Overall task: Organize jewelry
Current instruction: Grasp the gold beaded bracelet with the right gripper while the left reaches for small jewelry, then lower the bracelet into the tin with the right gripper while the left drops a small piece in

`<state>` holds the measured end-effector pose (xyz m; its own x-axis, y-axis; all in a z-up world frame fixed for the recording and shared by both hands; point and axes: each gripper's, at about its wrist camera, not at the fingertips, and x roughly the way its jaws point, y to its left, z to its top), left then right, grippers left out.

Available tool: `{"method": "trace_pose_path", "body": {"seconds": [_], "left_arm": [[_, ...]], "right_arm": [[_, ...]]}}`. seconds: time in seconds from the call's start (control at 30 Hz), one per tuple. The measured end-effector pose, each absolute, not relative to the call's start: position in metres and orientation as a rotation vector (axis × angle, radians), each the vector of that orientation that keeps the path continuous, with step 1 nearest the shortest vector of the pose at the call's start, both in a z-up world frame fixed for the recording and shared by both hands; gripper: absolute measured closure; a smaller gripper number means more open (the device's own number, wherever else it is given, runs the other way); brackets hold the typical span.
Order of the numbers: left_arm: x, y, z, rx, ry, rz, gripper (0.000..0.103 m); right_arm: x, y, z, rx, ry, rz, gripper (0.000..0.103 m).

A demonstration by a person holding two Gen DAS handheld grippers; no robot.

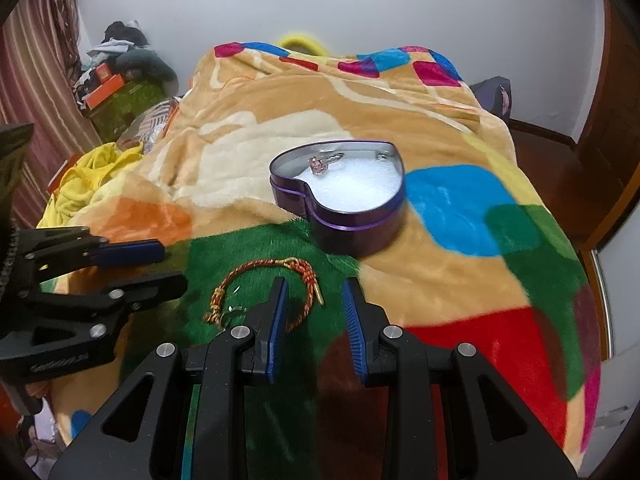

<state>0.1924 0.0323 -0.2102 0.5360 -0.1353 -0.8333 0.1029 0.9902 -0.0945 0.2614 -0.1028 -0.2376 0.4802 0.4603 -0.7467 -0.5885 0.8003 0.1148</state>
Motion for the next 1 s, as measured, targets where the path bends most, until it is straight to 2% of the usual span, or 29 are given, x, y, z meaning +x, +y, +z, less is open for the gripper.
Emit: {"method": "trace_pose_path", "body": {"seconds": [0.2,0.27,0.33,0.77,1.0], "left_arm": [[0.194,0.035,-0.212,-0.059,0.996,-0.145,0.066],[0.194,0.035,-0.212,-0.057,0.995,-0.145,0.066],[0.194,0.035,-0.212,-0.054,0.996,-0.143,0.066],[0.191,0.016,-0.205,-0.045,1.001,-0.176,0.066],[0.196,-0.004,-0.200,-0.028,0.996,-0.216,0.066]], "right_arm": [[0.265,-0.092,-0.248,-0.214,0.863,0.662,0.079],[0.264,-0.092,-0.246,-0.223,0.857,0.664,0.094],[0.261,-0.096,-0.241,-0.216,0.841,0.667,0.095],[0.245,-0.141,-0.192,-0.087,0.707,0.618,0.095],[0.243,-0.163,-0.188,-0.059,0.689,0.563,0.095]]}}
